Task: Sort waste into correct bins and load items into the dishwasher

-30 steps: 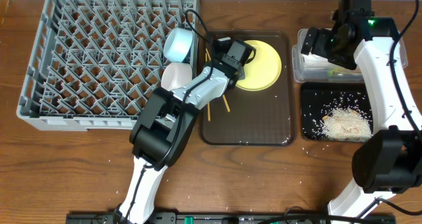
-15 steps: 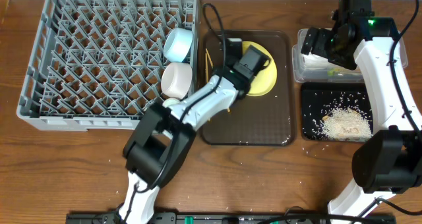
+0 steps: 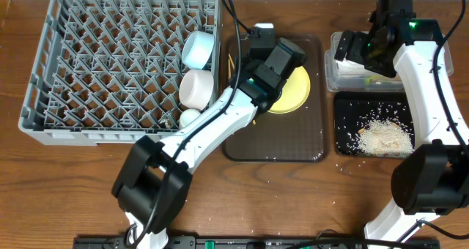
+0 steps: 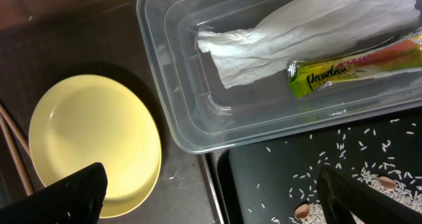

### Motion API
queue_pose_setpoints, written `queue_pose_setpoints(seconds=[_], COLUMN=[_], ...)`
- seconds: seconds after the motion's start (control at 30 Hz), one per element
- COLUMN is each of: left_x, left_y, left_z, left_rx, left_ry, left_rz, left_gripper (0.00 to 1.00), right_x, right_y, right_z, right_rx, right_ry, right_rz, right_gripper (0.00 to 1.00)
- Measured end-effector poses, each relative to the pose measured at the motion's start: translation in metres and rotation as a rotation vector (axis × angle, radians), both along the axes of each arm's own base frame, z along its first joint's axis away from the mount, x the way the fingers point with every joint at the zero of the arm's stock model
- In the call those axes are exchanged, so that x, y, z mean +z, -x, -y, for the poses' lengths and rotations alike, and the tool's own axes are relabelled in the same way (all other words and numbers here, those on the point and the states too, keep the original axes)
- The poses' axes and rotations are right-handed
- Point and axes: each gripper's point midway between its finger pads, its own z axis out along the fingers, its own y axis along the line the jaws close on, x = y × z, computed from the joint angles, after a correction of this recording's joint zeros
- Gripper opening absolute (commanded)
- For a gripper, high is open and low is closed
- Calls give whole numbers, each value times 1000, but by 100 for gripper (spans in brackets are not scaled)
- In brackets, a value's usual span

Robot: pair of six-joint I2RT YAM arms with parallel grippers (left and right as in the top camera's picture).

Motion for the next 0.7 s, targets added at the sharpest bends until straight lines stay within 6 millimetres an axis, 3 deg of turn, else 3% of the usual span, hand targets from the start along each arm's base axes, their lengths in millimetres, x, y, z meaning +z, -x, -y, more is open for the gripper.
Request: queue_pose_setpoints(seconds=[0.07,0.3,0.4,0.7], left_x=[-6,-59,-72,-115], left_y=[8,58,63,61], left_z=[1,-8,-1,12], left_rx=[-16,123,180,274], left_ry=[20,170,255,352], left_rz=[-52,-334,-377,-434], left_gripper=[29,32,37,37], right_x=[0,0,0,0], right_y=[0,0,0,0], right_z=[0,0,0,0], right_rx=[0,0,0,0], right_ry=[0,0,0,0], right_rz=[0,0,0,0], right_gripper=[99,99,99,99])
